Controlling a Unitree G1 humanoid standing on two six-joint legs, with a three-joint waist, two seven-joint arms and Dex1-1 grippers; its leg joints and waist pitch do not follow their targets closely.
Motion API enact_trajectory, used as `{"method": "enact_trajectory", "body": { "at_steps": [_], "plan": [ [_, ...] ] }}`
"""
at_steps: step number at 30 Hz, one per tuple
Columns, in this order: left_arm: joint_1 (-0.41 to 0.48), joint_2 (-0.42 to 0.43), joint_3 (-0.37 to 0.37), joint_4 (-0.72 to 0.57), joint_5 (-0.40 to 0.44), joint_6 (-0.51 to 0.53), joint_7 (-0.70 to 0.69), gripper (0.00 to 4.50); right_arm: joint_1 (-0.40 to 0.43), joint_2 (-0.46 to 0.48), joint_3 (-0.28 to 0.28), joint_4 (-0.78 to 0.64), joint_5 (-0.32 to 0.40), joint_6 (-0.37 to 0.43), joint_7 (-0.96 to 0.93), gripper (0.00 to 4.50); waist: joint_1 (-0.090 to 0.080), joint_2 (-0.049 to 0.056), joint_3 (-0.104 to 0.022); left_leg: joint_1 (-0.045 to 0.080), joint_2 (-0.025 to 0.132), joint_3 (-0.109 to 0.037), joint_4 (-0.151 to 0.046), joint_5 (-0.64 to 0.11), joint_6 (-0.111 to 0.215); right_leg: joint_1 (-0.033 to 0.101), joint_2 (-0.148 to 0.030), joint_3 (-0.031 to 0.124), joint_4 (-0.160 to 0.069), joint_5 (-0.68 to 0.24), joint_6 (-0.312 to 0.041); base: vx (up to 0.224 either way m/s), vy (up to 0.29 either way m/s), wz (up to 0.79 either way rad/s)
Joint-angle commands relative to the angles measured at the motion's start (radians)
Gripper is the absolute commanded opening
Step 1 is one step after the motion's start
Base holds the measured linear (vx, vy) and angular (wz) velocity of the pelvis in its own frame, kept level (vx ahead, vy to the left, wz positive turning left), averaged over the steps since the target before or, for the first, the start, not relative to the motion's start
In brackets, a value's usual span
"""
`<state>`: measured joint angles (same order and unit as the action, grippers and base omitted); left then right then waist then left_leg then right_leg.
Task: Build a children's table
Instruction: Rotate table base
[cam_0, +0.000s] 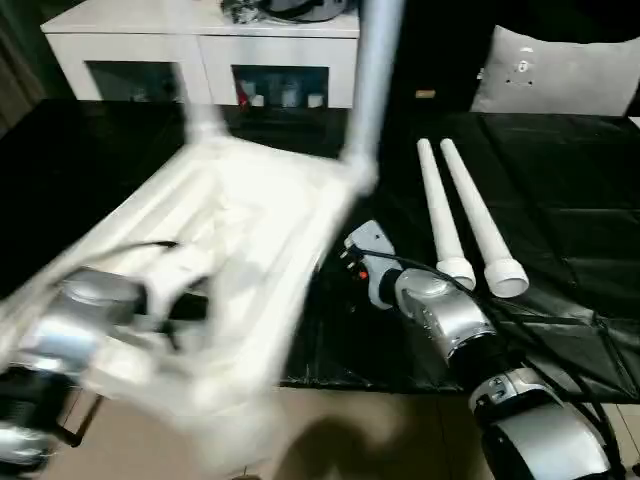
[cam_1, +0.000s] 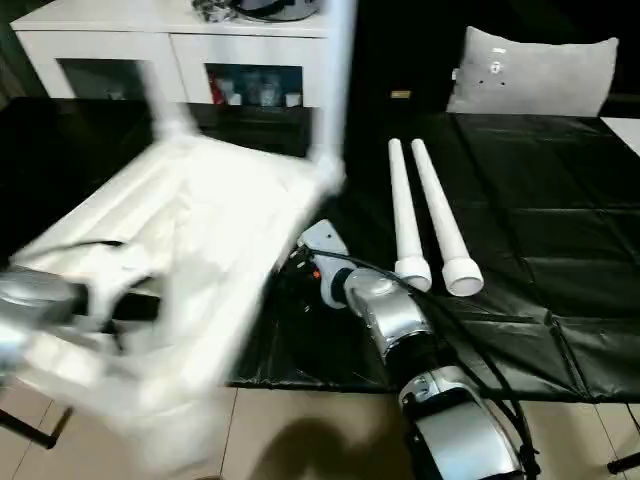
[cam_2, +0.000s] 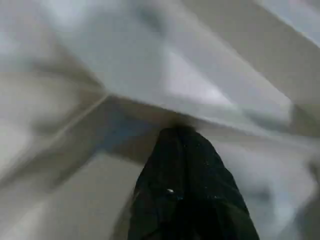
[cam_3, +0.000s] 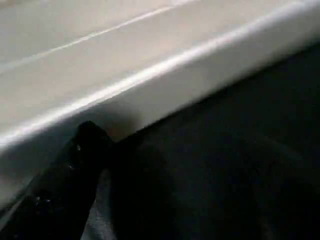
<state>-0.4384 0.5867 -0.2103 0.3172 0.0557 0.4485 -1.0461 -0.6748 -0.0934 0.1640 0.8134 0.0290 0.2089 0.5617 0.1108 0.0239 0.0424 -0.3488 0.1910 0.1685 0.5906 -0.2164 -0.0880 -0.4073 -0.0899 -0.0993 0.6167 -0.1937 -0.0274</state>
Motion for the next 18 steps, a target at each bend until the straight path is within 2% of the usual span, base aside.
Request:
{"method": "enact_trajectory", "body": {
  "at_steps": [1, 2, 3, 4, 5, 6, 7, 8, 9, 18],
  "plan": [
    [-0.055, -0.068, -0.035, 0.067, 0.009, -0.082, 0.055, 0.04, -0.025, 0.030, 0.013, 0.002, 0.007, -0.027, -0.001, 4.50, -0.003, 0.006, -0.061, -0.005, 0.033, -0.007, -0.069, -0.069, 0.018, 0.067, -0.068, 0.062, -0.053, -0.044, -0.233, 0.000, 0.000, 0.00],
    [-0.079, -0.095, -0.029, 0.116, 0.025, -0.110, 0.105, 0.04, -0.026, 0.028, 0.008, 0.009, 0.003, -0.032, -0.009, 4.50, -0.002, 0.002, -0.061, -0.005, 0.027, -0.005, -0.066, -0.066, 0.023, 0.067, -0.065, 0.061, -0.059, -0.054, -0.223, 0.000, 0.000, 0.00],
    [-0.106, -0.122, -0.023, 0.170, 0.042, -0.136, 0.163, 0.04, -0.025, 0.025, 0.003, 0.013, 0.000, -0.033, -0.018, 4.50, -0.003, 0.002, -0.061, -0.007, 0.028, -0.007, -0.067, -0.071, 0.023, 0.069, -0.065, 0.062, -0.058, -0.060, -0.217, 0.000, 0.000, 0.00],
    [-0.106, -0.122, -0.023, 0.170, 0.042, -0.136, 0.163, 0.04, -0.025, 0.025, 0.003, 0.013, 0.000, -0.033, -0.018, 4.50, -0.001, 0.001, -0.062, -0.005, 0.028, -0.007, -0.066, -0.071, 0.023, 0.069, -0.067, 0.061, -0.059, -0.067, -0.213, 0.000, 0.000, 0.00],
    [-0.147, -0.154, -0.018, 0.250, 0.068, -0.177, 0.248, 0.04, -0.022, 0.023, -0.007, 0.018, 0.001, -0.033, -0.030, 4.50, -0.002, 0.000, -0.062, -0.009, 0.028, -0.008, -0.066, -0.064, 0.027, 0.071, -0.066, 0.060, -0.059, -0.071, -0.208, 0.000, 0.000, 0.00],
    [-0.159, -0.159, -0.023, 0.275, 0.080, -0.191, 0.272, 0.04, -0.020, 0.021, -0.009, 0.018, 0.002, -0.032, -0.032, 4.50, -0.002, 0.012, -0.062, -0.006, 0.027, -0.008, -0.065, -0.070, 0.026, 0.067, -0.065, 0.060, -0.061, -0.079, -0.205, 0.000, 0.000, 0.00],
    [-0.169, -0.161, -0.027, 0.293, 0.090, -0.202, 0.288, 0.04, -0.018, 0.020, -0.011, 0.017, 0.003, -0.031, -0.034, 4.50, -0.003, 0.006, -0.064, -0.004, 0.030, -0.008, -0.065, -0.076, 0.026, 0.067, -0.064, 0.059, -0.061, -0.075, -0.204, 0.000, 0.000, 0.00],
    [-0.190, -0.168, -0.037, 0.334, 0.113, -0.232, 0.329, 0.04, -0.010, 0.019, -0.014, 0.011, 0.002, -0.030, -0.037, 4.50, -0.002, 0.013, -0.063, -0.006, 0.029, -0.009, -0.065, -0.083, 0.026, 0.067, -0.064, 0.058, -0.063, -0.080, -0.201, 0.000, 0.000, 0.00],
    [-0.207, -0.178, -0.036, 0.371, 0.124, -0.256, 0.368, 0.04, -0.002, 0.020, -0.019, 0.005, 0.000, -0.030, -0.039, 4.50, -0.003, 0.009, -0.063, -0.006, 0.028, -0.009, -0.065, -0.094, 0.025, 0.068, -0.062, 0.058, -0.064, -0.087, -0.197, 0.000, 0.000, 0.00],
    [-0.261, -0.199, -0.051, 0.522, 0.183, -0.389, 0.491, 0.04, 0.009, 0.025, -0.035, 0.005, -0.001, -0.032, -0.054, 4.50, 0.005, 0.011, -0.066, -0.004, 0.033, -0.012, -0.065, -0.097, 0.024, 0.066, -0.065, 0.057, -0.059, -0.066, -0.205, 0.000, 0.000, 0.00]
  ]
}}
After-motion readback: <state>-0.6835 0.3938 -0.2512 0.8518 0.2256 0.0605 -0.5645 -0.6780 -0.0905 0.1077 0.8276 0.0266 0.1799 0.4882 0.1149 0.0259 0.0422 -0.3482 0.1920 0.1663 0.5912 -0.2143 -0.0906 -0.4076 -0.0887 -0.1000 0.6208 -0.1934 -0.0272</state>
